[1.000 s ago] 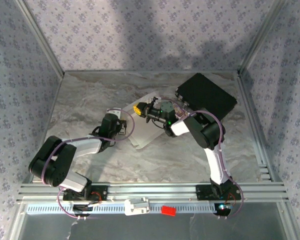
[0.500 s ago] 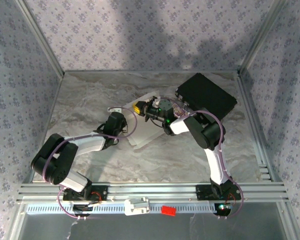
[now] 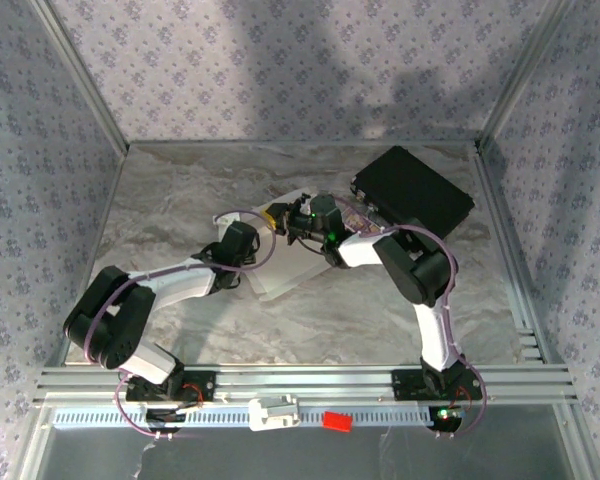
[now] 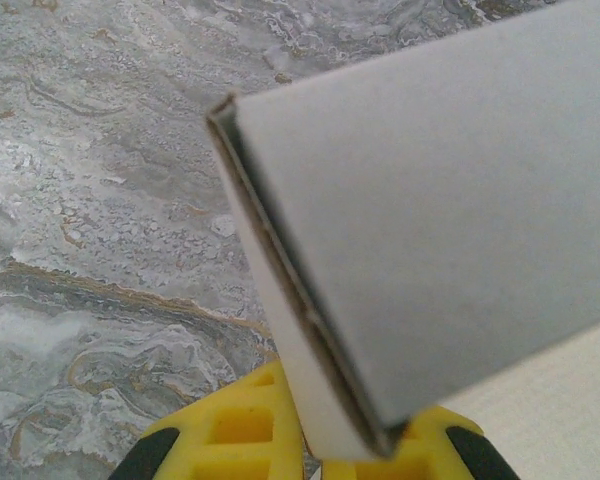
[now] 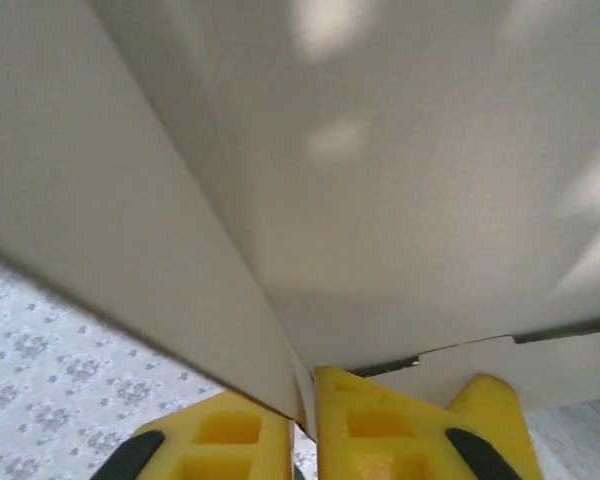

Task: Fold the paper box

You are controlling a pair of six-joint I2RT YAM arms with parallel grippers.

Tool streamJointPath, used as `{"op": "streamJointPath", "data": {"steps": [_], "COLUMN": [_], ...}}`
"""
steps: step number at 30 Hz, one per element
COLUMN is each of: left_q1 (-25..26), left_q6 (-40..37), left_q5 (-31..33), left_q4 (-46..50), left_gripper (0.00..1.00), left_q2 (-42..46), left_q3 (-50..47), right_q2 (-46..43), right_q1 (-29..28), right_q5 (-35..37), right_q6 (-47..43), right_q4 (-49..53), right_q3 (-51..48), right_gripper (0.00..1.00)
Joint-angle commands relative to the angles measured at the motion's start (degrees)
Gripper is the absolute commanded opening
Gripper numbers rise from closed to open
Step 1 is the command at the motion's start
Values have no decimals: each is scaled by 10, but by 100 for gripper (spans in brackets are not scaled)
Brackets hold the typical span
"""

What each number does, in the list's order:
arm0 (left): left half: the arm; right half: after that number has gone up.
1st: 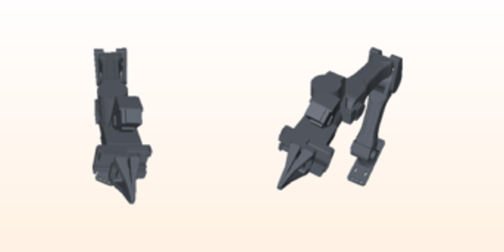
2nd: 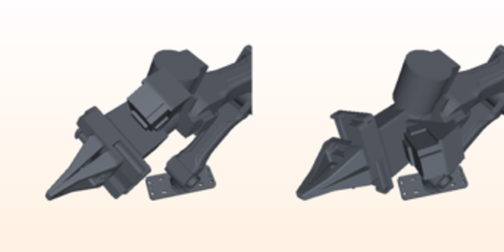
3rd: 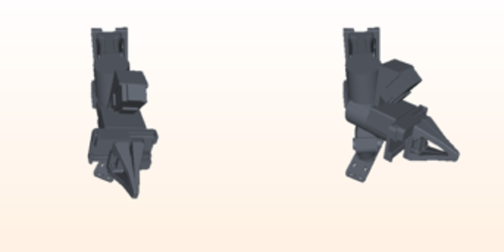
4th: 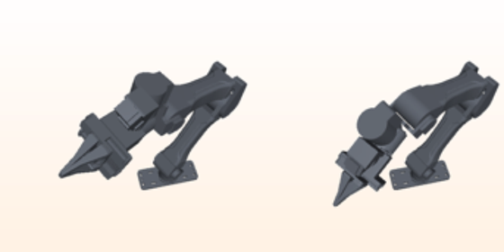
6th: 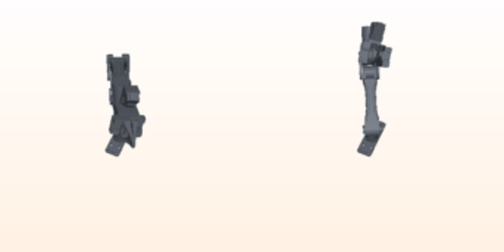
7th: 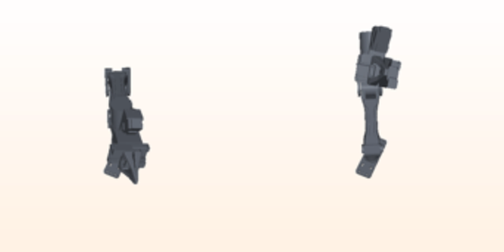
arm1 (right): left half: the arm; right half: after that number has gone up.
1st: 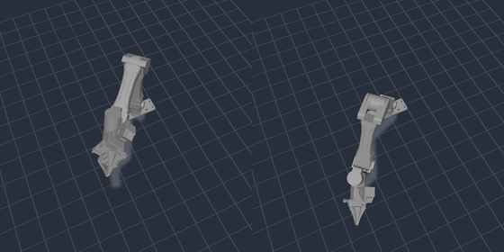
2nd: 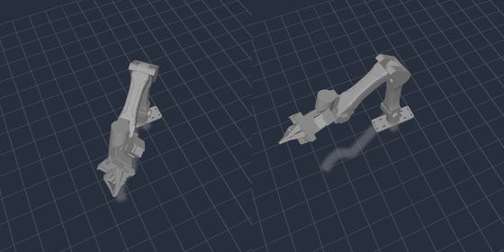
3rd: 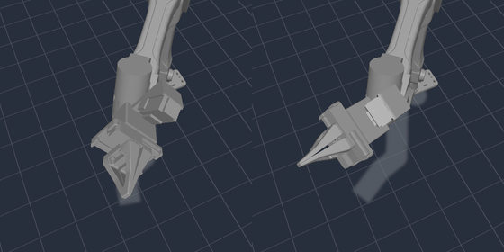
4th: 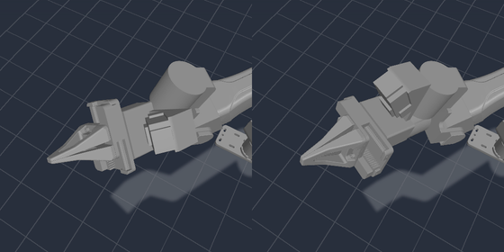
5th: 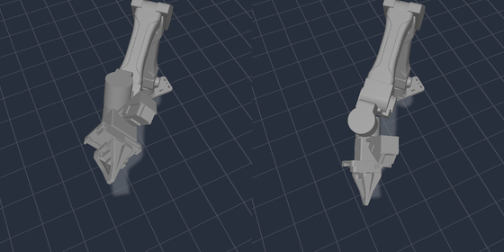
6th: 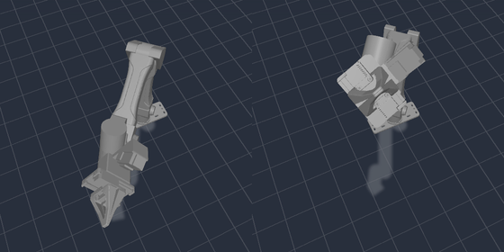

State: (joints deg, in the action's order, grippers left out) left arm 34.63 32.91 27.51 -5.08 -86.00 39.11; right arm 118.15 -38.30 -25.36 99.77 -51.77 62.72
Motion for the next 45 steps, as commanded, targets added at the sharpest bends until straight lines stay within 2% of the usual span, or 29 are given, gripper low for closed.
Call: {"op": "streamJointPath", "data": {"steps": [1, 4, 6, 13, 18, 20, 26, 33, 40, 45], "left_q1": [2, -4, -10, -31, -44, -51, -60, -62, -61, -60], "left_q6": [11, 16, 24, 62, 71, 77, 69, 51, 38, 21], "left_q5": [-1, -15, -28, -70, -110, -128, -162, -206, -219, -219], "left_q4": [39, 79, 126, 270, 346, 394, 496, 542, 531, 515], "left_gripper": [0, 0, 0, 0, 0, 0, 0, 0, 0, 0], "left_q2": [0, 13, 19, 55, 57, 48, 47, 54, 64, 65], "left_q3": [23, 39, 59, 111, 145, 169, 215, 234, 225, 218], "right_q2": [-24, -70, -102, -211, -239, -233, -184, -106, -4, 42], "right_q1": [-6, 8, 20, 71, 101, 107, 103, 67, 60, 61], "right_q5": [-17, -3, 5, 35, 37, 46, 79, 92, 125, 120], "right_q6": [-30, -63, -86, -167, -253, -298, -418, -459, -532, -570], "right_q4": [132, 191, 235, 419, 592, 694, 891, 952, 1013, 1041], "right_q3": [-14, -20, -20, 8, 97, 155, 315, 425, 528, 557], "right_gripper": [26, 44, 50, 55, 57, 57, 52, 51, 51, 51]}}
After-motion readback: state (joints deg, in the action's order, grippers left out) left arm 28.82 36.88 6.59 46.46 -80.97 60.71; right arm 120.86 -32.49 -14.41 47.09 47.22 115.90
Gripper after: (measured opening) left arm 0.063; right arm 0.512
